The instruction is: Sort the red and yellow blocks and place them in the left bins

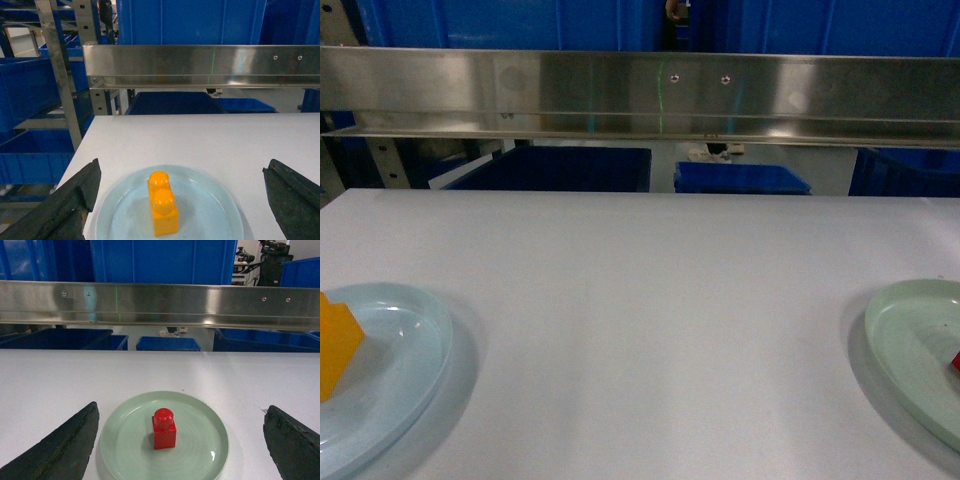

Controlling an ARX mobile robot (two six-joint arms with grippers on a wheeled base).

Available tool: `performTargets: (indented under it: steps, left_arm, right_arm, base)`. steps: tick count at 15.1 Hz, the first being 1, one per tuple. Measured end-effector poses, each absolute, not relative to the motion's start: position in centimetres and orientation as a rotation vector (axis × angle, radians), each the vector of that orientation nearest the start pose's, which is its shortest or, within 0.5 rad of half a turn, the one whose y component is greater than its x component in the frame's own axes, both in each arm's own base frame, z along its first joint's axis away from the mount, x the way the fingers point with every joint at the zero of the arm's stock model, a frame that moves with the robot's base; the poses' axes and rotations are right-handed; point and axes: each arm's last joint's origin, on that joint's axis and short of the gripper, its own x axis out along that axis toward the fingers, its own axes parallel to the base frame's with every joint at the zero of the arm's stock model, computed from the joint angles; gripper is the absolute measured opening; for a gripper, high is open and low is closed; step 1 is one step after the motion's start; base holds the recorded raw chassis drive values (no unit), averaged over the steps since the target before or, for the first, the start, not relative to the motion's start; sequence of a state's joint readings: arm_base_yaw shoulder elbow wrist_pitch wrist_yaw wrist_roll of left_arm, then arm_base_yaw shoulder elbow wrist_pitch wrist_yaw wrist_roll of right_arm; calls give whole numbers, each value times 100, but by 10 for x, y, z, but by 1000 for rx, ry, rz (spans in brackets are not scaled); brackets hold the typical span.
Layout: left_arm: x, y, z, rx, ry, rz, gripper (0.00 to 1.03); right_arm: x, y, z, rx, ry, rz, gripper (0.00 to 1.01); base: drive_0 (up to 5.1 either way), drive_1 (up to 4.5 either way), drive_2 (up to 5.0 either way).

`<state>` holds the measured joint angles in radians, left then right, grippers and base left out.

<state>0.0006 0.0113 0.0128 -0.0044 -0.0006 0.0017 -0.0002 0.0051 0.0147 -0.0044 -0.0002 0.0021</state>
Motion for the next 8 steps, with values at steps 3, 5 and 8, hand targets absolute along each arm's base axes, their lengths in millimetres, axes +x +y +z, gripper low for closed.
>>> performTargets:
  steps: [3,5,8]
  left_arm:
    - [98,0,167,2,2,1,98]
    - [98,0,167,2,2,1,98]
    - [98,0,167,2,2,1,98]
  right_arm:
    - [97,0,168,2,-5,0,98]
    - [97,0,168,2,-5,0,98]
    - [97,0,168,2,-5,0,98]
  base:
    - [0,0,0]
    - [0,0,0]
    - [0,0,0]
